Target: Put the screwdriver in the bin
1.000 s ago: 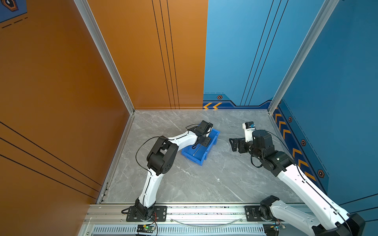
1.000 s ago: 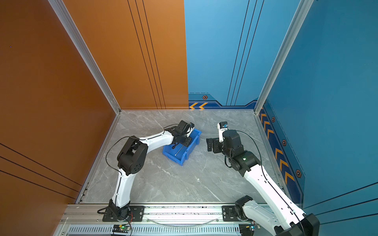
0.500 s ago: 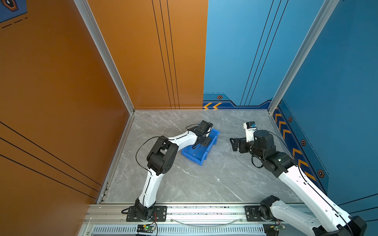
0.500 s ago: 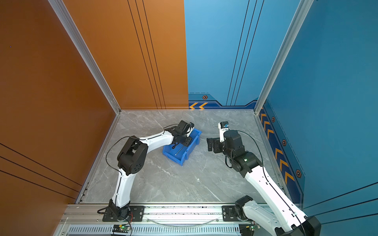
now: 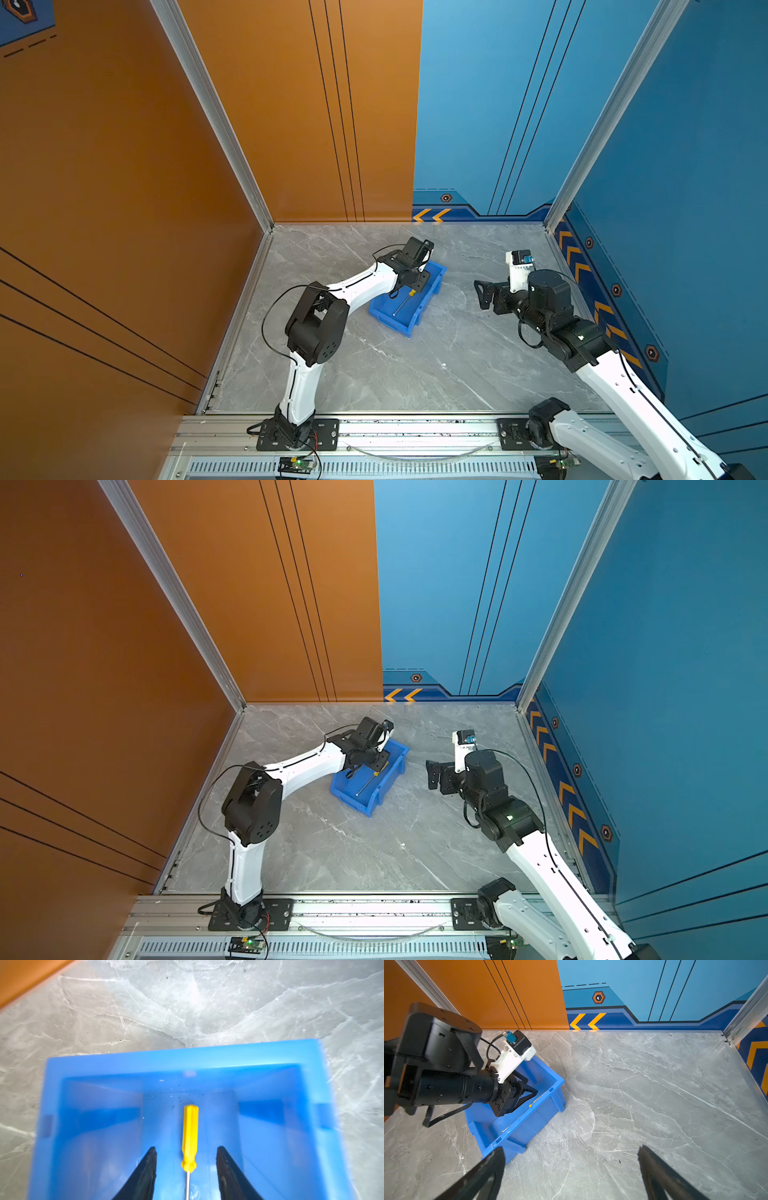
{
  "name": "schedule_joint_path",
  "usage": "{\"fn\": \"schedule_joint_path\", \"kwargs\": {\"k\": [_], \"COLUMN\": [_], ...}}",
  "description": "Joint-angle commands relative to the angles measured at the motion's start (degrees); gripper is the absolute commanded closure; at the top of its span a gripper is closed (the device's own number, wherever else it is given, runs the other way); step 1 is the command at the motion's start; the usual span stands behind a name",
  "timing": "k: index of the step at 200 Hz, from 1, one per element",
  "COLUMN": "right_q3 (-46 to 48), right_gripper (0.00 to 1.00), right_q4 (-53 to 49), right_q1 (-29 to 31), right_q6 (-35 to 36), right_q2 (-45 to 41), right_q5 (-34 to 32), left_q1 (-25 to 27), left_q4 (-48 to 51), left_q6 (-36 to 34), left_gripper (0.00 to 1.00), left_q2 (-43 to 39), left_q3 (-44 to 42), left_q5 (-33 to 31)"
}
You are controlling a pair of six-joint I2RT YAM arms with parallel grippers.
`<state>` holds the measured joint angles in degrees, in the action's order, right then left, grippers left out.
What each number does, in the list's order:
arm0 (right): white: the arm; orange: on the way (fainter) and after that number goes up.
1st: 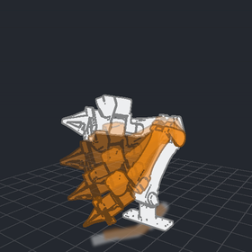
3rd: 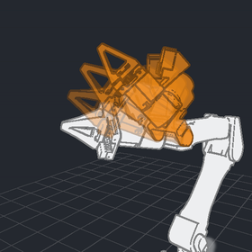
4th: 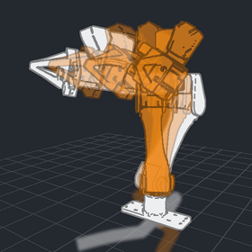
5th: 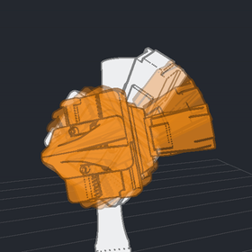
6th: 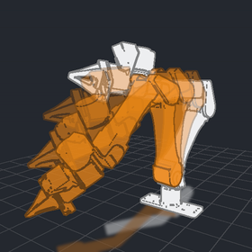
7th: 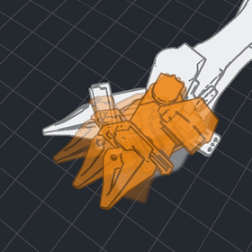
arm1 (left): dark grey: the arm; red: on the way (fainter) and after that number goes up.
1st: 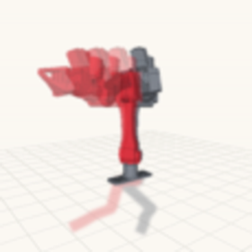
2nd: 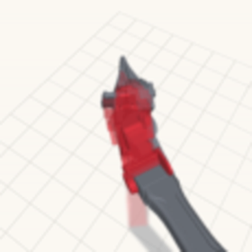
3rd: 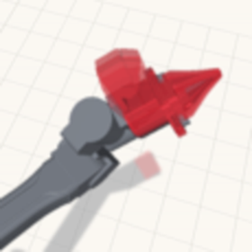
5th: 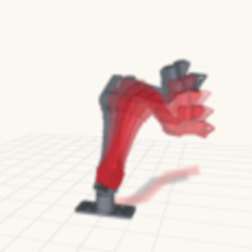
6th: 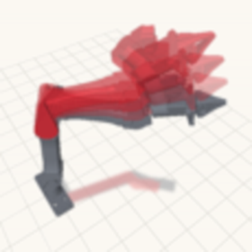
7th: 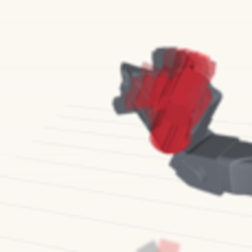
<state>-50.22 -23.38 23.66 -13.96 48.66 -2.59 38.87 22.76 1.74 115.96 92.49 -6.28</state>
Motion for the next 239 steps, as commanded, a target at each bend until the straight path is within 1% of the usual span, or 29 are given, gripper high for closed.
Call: {"fn": "schedule_joint_path", "kwargs": {"k": [1, 28, 47, 92, 112, 139, 167, 183, 187, 189, 199, 204, 239], "right_q3": [1.54, 2.25, 3.7, 6.19, 7.14, 8.24, 10.36, 12.21, 12.76, 12.95, 13.95, 14.3, 17.1], "right_gripper": [0.0, 0.0, 0.0, 0.0, 0.0, 0.0, 0.0, 0.0, 0.0, 0.0, 0.0, 0.0, 0.0], "right_q4": [0.39, -0.09, -0.01, -1.49, -2.06, -2.64, -2.12, -0.97, -0.78, -0.68, -0.53, -0.53, 0.09], "right_q1": [-0.76, -1.2, -1.4, -4.28, -6.42, -8.44, -8.71, -8.78, -8.89, -8.89, -9.19, -9.33, -11.02], "right_q6": [-1.87, -3.56, -4.41, -4.51, -4.37, -4.93, -6.19, -5.67, -5.62, -5.57, -5.4, -5.25, -4.04], "right_q2": [-2.07, -3.52, -5.98, -12.3, -13.01, -12.64, -13.09, -14.28, -14.53, -14.69, -15.07, -15.19, -15.78], "right_q5": [0.36, 0.24, -2.04, -8.04, -9.0, -8.28, -11.06, -12.02, -12.46, -12.6, -13.66, -14.04, -16.35], "left_q1": [1.86, 4.23, 5.68, 7.18, 6.68, 4.98, 2.96, 1.27, 0.68, 0.39, -1.22, -2.06, -9.85], "left_q4": [3.87, 5.63, 6.75, 8.09, 8.09, 8.0, 6.55, 4.94, 4.49, 4.29, 3.17, 2.38, -1.22], "left_q6": [-0.17, 0.75, 2.06, 5.08, 5.82, 7.18, 7.45, 7.55, 7.62, 7.66, 7.92, 7.93, 8.05], "left_gripper": [0.51, 0.49, 0.47, 0.32, 0.31, 0.28, 0.24, 0.15, 0.15, 0.11, 0.0, 0.02, 0.02], "left_q2": [-3.95, -9.15, -13.71, -25.02, -28.76, -32.62, -36.53, -39.19, -39.95, -40.4, -42.14, -43.08, -48.49], "left_q3": [-0.51, -3.47, -6.22, -15.81, -19.95, -24.34, -29.01, -32.26, -32.98, -33.05, -36.6, -37.75, -44.22], "left_q5": [-4.43, -8.42, -11.38, -13.87, -14.87, -14.9, -14.48, -14.1, -13.8, -13.59, -12.65, -12.14, -9.19]}}
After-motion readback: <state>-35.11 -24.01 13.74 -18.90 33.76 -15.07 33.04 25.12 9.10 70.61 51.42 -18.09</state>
